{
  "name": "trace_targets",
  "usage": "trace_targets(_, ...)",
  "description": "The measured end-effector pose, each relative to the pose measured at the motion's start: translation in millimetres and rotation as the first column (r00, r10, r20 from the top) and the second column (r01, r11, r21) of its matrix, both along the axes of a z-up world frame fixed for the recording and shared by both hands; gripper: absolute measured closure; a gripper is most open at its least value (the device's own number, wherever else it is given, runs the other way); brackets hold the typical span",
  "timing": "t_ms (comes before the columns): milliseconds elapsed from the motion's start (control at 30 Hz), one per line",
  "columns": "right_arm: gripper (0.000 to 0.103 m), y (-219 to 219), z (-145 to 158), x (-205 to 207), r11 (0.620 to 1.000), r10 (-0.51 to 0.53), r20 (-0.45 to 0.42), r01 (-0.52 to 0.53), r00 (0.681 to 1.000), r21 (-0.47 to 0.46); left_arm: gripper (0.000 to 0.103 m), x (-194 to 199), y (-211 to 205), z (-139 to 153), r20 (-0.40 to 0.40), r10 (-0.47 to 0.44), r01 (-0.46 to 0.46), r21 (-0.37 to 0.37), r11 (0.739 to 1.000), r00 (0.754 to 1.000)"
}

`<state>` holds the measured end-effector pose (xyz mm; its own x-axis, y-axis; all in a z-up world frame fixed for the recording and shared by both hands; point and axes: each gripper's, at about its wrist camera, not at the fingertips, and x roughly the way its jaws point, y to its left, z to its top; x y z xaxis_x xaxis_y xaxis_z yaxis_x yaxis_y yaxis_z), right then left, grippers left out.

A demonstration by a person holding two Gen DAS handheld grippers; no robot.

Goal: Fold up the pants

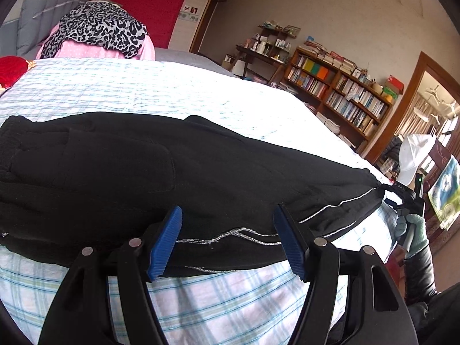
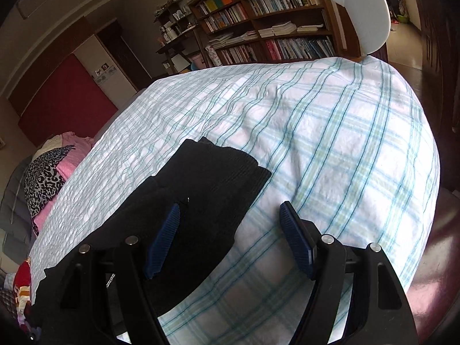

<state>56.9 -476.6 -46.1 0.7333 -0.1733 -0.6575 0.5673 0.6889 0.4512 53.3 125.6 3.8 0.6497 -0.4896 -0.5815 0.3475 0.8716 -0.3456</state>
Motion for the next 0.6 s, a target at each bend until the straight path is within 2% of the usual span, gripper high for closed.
trace_targets(33, 0.030, 3, -1, 4, 1.000, 0.005, -0.001, -0.005, 1.000, 0.001, 0.037, -1, 4, -2, -0.002, 0.005, -0.005, -0.003, 1.000, 1.000)
trace_targets(167, 0.049, 13, -5, 18, 1.000, 0.023, -0.031, -0.023, 0.999, -0.016, 0.037, 0, 11, -8, -0.019, 0.014, -0.014, -0.017, 1.000, 1.000)
trace_targets(367, 0.071, 15, -6, 17, 0.999, 0.034, -0.016, -0.035, 0.999, -0.012, 0.037, -1, 14, -8, -0.008, 0.022, -0.022, -0.013, 1.000, 1.000)
trace_targets(500, 0.079, 21, 6, 13, 0.999, 0.029, 0.012, -0.028, 1.000, -0.046, 0.037, 5, 26, -8, -0.026, 0.069, -0.070, -0.038, 0.997, 0.997)
trace_targets(600, 0.081, 34, 23, 14, 0.993, 0.030, 0.029, -0.026, 0.999, -0.115, 0.036, 9, 30, -6, -0.031, 0.075, -0.076, -0.056, 0.996, 0.997)
